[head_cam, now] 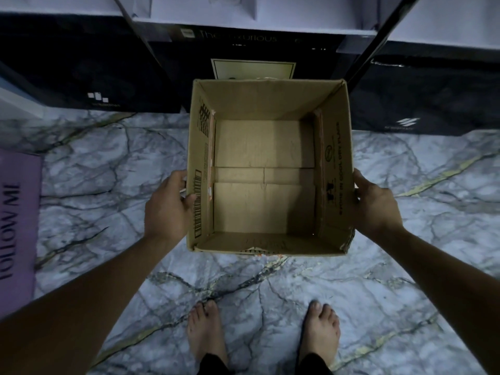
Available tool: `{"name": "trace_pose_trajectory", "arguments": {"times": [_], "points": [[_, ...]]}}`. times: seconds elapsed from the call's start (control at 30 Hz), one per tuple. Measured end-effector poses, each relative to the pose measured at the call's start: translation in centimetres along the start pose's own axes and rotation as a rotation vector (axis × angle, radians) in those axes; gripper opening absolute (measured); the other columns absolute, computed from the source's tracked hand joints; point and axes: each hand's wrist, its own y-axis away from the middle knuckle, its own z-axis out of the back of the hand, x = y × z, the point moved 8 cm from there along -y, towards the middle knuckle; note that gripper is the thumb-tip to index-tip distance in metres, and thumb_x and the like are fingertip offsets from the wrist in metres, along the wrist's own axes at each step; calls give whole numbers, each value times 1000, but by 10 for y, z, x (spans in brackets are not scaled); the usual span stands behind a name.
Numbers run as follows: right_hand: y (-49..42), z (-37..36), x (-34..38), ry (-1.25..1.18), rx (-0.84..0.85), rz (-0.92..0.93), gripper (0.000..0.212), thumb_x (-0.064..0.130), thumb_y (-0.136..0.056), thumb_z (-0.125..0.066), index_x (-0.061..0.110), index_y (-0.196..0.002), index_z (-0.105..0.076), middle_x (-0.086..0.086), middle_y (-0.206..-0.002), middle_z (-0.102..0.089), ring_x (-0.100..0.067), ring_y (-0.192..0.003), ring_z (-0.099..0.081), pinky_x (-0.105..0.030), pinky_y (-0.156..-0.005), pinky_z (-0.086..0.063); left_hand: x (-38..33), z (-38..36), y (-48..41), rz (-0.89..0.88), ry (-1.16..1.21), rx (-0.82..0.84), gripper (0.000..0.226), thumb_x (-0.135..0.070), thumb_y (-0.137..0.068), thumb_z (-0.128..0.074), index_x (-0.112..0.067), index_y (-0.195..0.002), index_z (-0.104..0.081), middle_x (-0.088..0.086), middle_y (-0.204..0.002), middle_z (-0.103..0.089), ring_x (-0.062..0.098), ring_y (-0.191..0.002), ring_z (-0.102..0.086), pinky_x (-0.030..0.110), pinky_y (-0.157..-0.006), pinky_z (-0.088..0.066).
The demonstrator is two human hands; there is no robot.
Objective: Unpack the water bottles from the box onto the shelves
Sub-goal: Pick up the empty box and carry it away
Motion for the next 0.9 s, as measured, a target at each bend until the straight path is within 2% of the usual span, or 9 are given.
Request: {"name": "trace_pose_trajectory", "arguments": {"times": [0.1,0.23,0.33,0.47,0.53,0.57,0.63,0.77,0.9], "points": [[-1,4,6,13,-37,-10,40,12,-101,-46,27,-137,-51,-11,-74,-70,-40,-68,-65,-45,-62,-57,-2,0,-2,7,-9,-38,36,-7,-93,-66,-17,-126,-58,6,-118,-71,33,-97,-69,45,-76,-55],[6,7,9,-33,-21,-29,42,16,-100,-53,24,-141,-52,-11,-86,-77,-38,-73,-71,-49,-68,-61,-1,0,13,-101,-23,-27,53,-16,-98,-65,-18,-148,-49,10,-123,-71,28,-83,-71,41,-69,-58],[15,11,6,-79,-79,-27,42,18,-100,-55,21,-142,-56,-9,-87,-79,-34,-69,-72,-48,-69,-61,7,-6,28,-138,-62,-16,54,-15,-100,-61,-11,-152,-46,16,-118,-69,31,-86,-70,38,-68,-56],[7,14,9,-38,-117,6,36,26,-102,-42,21,-127,-67,-6,-59,-69,-27,-49,-59,-33,-53,-51,5,-6,29,-144,-56,-62,48,-4,-96,-65,0,-143,-55,18,-93,-68,35,-78,-66,32,-66,-48],[3,16,12,1,-142,35,43,31,-102,-35,18,-124,-69,-5,-54,-65,-21,-44,-53,-24,-49,-40,3,-5,23,-163,-61,-64,47,-7,-95,-63,2,-142,-56,16,-86,-66,32,-71,-64,28,-64,-44],[5,15,13,0,-132,33,41,30,-102,-36,18,-125,-67,-6,-57,-67,-22,-45,-55,-25,-49,-42,5,-4,21,-174,-62,-55,49,-12,-95,-61,1,-142,-55,14,-84,-65,30,-70,-63,27,-63,-44],[13,12,14,-11,-94,15,38,18,-103,-44,19,-137,-60,-11,-73,-75,-30,-54,-63,-36,-54,-53,9,-1,18,-186,-65,-24,53,-20,-97,-57,-2,-146,-52,13,-88,-66,29,-73,-64,32,-62,-51],[26,-1,12,-26,-55,-27,68,8,-99,-56,22,-160,-30,-18,-102,-76,-40,-81,-69,-51,-73,-59,11,2,20,-162,-15,5,62,-13,-98,-64,-16,-156,-40,14,-123,-68,28,-83,-70,40,-69,-59],[19,-4,4,-22,-104,2,68,7,-97,-57,23,-159,-34,-18,-91,-75,-38,-73,-67,-44,-66,-57,9,0,19,-158,-10,32,66,-11,-98,-62,-19,-158,-35,13,-124,-65,26,-84,-68,41,-71,-58]]}}
